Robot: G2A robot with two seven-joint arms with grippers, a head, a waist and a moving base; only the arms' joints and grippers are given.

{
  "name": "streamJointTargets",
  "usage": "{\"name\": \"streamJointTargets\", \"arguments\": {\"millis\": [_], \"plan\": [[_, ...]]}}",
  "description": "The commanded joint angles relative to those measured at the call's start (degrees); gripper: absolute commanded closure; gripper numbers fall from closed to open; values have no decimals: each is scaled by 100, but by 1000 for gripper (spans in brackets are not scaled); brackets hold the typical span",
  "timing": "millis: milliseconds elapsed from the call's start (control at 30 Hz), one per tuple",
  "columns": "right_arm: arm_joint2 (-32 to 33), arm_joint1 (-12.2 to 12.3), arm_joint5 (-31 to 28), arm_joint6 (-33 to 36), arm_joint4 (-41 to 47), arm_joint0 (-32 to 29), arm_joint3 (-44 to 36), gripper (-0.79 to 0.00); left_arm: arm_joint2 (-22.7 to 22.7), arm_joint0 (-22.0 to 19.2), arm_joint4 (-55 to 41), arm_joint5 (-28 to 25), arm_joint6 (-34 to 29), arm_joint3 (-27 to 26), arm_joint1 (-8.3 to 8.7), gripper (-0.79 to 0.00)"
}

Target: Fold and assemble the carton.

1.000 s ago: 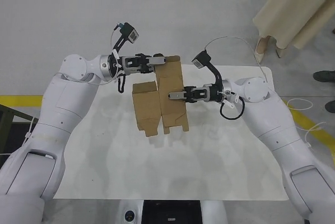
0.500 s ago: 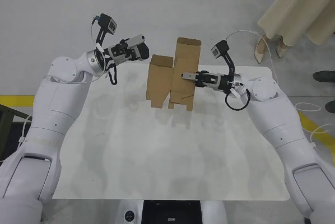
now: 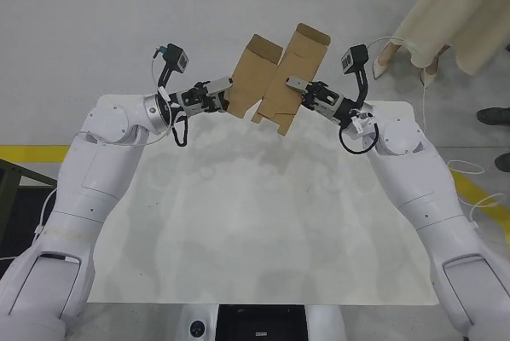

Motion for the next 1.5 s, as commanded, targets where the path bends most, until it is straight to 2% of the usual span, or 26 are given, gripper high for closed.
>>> {"name": "streamJointTargets", "arguments": {"millis": [0, 33, 67, 100, 133, 167, 200, 767, 800, 833, 867, 1033, 1167, 1467], "plan": [[16, -3, 28, -44, -67, -23, -60, 0, -7, 33, -22, 52, 18, -57, -3, -785], [27, -5, 45, -77, -102, -40, -84, 0, -12, 51, -38, 66, 16, -90, -5, -785], [39, -6, 59, -111, -128, -60, -111, 0, -20, 67, -53, 86, 22, -114, -6, -711], [51, -8, 71, -141, -149, -81, -138, 0, -27, 81, -67, 102, 19, -140, -6, -449], [61, -10, 82, -161, -170, -102, -168, 0, -36, 96, -74, 120, 20, -155, -6, -240], [73, -12, 100, -180, -179, -121, -192, 0, -45, 109, -92, 150, 21, -170, -6, -92], [86, -14, 116, -198, -190, -138, -218, 0, -53, 125, -117, 183, 24, -183, -8, 0], [241, -60, 199, -217, -372, -292, -407, 0, -207, 288, -248, 407, -51, -347, -6, 0], [249, -63, 207, -212, -374, -297, -411, -83, -215, 294, -231, 421, -50, -348, -4, 0], [259, -66, 222, -214, -371, -307, -407, -354, -223, 300, -212, 439, -46, -348, -2, 0], [276, -67, 235, -228, -372, -317, -402, -785, -233, 306, -202, 455, -47, -349, -1, 0], [493, -24, 293, -109, -352, -349, -427, -785, -321, 247, -43, 652, -211, -261, 37, 0], [685, 52, 296, 593, -247, -388, -431, -785, -460, 131, -22, 850, -680, -83, 97, 0], [1027, 201, 184, 2291, 174, -448, -156, -785, -628, -76, -83, 1014, -2559, 259, 249, 0]]}}
